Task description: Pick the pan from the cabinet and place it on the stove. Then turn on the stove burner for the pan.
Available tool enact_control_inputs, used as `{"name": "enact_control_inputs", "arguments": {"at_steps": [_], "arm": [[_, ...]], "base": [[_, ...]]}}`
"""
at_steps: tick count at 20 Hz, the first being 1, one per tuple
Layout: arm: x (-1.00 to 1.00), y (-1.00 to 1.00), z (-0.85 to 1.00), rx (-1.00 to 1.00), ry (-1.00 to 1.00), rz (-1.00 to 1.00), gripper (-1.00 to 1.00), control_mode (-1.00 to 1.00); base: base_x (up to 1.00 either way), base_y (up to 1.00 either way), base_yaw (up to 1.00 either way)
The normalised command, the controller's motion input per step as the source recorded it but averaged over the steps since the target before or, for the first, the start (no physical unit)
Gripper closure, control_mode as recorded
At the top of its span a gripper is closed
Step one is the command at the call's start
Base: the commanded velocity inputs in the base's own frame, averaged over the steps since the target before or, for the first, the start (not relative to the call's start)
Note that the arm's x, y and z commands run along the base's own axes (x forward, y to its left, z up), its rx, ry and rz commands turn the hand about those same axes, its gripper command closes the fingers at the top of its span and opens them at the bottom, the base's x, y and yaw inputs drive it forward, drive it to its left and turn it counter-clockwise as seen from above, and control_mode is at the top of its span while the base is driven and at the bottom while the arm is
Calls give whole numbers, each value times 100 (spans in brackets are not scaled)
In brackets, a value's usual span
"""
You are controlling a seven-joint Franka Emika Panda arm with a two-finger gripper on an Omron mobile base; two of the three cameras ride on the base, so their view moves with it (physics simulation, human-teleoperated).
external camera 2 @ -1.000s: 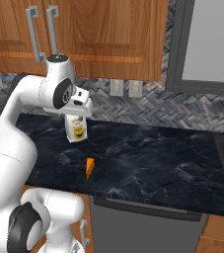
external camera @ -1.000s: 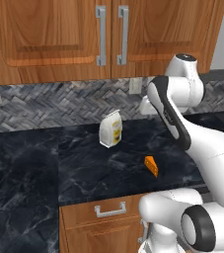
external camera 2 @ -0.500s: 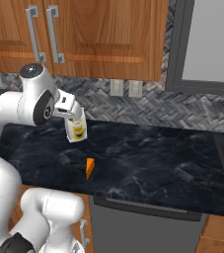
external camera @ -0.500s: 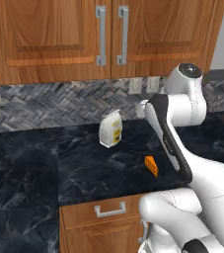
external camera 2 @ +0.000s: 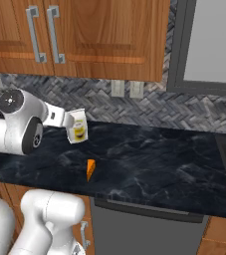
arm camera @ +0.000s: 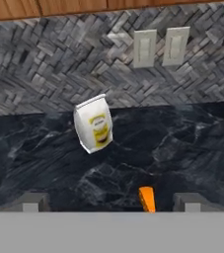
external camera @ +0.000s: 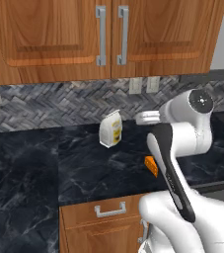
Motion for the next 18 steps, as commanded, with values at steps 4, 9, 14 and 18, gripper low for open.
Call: {"name": "enact_control_inputs", "arguments": {"at_steps": [4, 9, 14, 18], "arm": [[-20, 19, 50, 0, -34, -1, -100, -100], [-5, 19, 59, 0, -27, -4, -100, -100], [0, 8, 64, 0, -25, -5, -100, -100], [0, 0, 50, 0, -35, -1, -100, -100]], "base": [[0, 0, 0], [0, 0, 0], [0, 0, 0], [0, 0, 0]]}}
